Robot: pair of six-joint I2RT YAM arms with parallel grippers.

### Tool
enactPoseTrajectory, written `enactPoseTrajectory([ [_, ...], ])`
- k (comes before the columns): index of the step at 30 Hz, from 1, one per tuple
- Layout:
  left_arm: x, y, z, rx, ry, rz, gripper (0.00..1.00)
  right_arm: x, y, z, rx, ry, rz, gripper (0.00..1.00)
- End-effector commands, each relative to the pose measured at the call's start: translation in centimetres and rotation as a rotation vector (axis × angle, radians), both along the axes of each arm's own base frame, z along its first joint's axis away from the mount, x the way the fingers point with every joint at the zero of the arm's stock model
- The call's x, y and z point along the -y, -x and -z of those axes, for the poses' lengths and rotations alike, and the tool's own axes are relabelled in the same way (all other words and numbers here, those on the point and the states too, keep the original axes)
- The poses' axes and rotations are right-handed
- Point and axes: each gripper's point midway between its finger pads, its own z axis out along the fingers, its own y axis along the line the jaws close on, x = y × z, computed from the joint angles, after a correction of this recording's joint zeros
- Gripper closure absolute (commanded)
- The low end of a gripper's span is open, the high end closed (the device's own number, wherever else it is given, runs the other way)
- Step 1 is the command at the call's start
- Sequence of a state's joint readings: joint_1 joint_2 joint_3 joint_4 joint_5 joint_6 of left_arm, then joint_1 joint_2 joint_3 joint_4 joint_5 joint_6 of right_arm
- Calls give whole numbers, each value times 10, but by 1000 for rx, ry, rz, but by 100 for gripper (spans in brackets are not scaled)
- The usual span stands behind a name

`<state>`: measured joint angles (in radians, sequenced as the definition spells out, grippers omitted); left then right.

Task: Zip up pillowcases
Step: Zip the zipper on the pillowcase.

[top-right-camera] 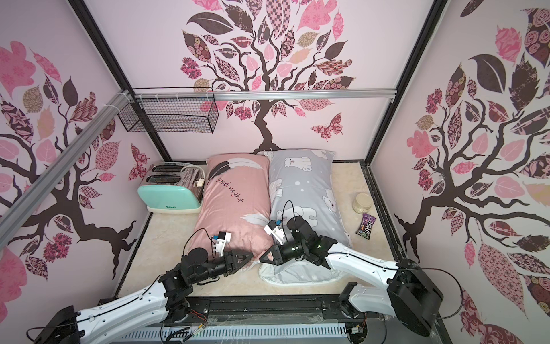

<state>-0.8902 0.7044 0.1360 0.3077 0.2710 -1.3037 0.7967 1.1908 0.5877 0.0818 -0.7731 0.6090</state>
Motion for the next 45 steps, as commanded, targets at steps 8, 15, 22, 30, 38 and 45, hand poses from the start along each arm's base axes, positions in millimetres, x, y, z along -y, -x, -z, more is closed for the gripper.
enactPoseTrajectory([
  [8, 4, 2, 9, -25, 4, 13, 57, -4, -1, -21, 30, -93, -16, 100],
  [15, 14, 1, 1, -19, 39, 37, 59, -5, -3, -19, 33, -88, -18, 100],
  [22, 12, 1, -1, -21, 41, 28, 65, -3, -5, -11, 30, -65, -16, 100],
  [30, 10, 1, 4, -30, 24, 21, 74, -3, -8, -6, 27, -59, -9, 100],
  [38, 9, 0, 8, -39, 8, 14, 80, -1, -10, -5, 31, -60, -3, 100],
  [45, 8, -1, 9, -42, 2, 4, 84, 1, -10, -2, 30, -52, 2, 100],
])
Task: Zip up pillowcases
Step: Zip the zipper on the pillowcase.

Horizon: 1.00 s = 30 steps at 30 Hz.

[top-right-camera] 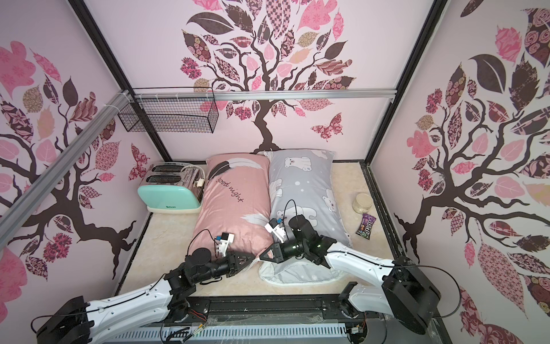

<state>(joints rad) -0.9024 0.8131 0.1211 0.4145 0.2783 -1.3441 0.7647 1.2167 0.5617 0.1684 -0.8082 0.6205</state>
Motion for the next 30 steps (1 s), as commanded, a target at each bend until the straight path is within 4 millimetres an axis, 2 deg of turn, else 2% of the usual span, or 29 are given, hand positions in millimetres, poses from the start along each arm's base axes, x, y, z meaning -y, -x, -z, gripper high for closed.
enactPoseTrajectory([
  [1, 0, -2, -3, 6, -1, -7, 85, 1, -2, -4, 30, -16, -4, 100],
  [9, 0, -3, 1, -2, -24, -14, 89, -1, -4, -8, 36, -23, -2, 100],
  [17, -1, -6, 2, -6, -42, -27, 100, -1, -5, -10, 39, -22, 3, 100],
  [20, -3, -8, 4, -5, -62, -42, 100, -1, -6, -12, 43, -18, 5, 100],
  [26, -20, -20, 13, -9, -146, -142, 100, 6, -6, -32, 91, -21, 32, 100],
  [30, -40, -23, 26, -2, -273, -194, 100, 15, -10, -50, 118, -34, 65, 100],
])
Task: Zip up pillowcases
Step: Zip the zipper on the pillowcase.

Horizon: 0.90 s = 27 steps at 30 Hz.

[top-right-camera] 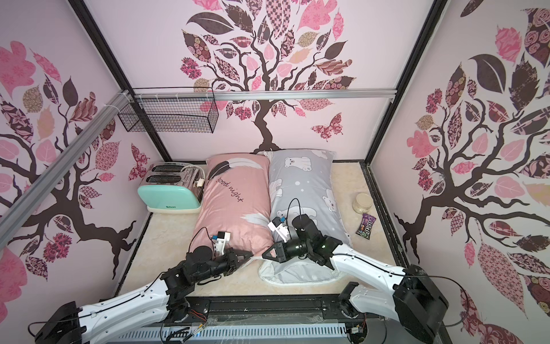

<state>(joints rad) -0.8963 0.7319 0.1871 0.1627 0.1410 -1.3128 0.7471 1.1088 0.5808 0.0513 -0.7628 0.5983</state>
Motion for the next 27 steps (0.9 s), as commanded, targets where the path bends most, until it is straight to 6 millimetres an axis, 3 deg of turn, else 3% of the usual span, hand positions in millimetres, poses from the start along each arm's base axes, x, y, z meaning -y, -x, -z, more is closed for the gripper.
enactPoseTrajectory([
  [1, -27, -6, 23, -8, -200, -69, 100, 4, -10, -38, 86, -47, 26, 100],
  [9, -57, 5, 38, -17, -409, -42, 100, 25, -48, -76, 183, -52, 154, 100],
  [18, -87, 13, 47, -40, -590, -49, 100, 46, -123, -132, 327, -37, 349, 100],
  [27, -104, 21, 57, -70, -668, -54, 100, 59, -179, -157, 387, -29, 442, 100],
])
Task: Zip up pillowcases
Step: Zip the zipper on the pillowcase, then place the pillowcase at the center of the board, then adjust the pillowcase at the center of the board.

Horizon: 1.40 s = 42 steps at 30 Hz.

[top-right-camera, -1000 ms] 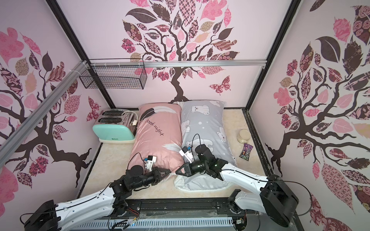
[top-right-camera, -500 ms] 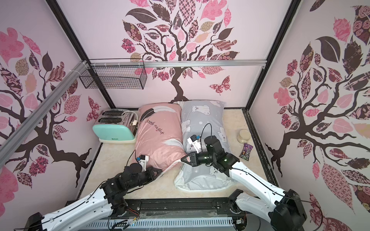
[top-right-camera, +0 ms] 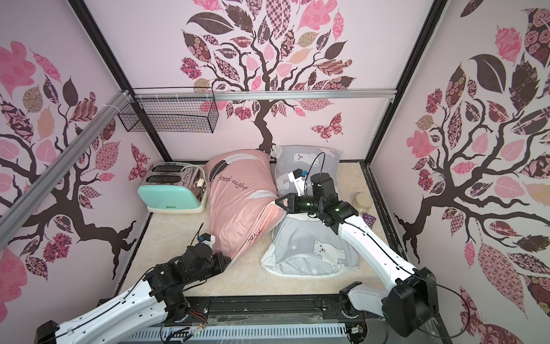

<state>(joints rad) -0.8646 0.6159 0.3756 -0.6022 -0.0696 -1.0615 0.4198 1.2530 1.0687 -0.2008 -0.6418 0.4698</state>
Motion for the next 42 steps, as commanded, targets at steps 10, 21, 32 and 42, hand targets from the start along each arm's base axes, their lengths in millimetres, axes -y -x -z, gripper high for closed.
enactPoseTrajectory([
  [10, -36, 9, 8, -25, -169, -18, 98, 2, -8, -13, 56, -18, -32, 100],
  [21, -4, -61, -103, 209, -367, 91, 53, 87, 69, 94, -128, 481, 168, 1],
  [32, 125, -153, -23, 175, -385, 239, 67, 183, 47, 82, -145, 672, 648, 0],
  [42, -35, -137, 24, 10, -716, 16, 66, 215, 26, 128, -257, 682, 767, 1],
])
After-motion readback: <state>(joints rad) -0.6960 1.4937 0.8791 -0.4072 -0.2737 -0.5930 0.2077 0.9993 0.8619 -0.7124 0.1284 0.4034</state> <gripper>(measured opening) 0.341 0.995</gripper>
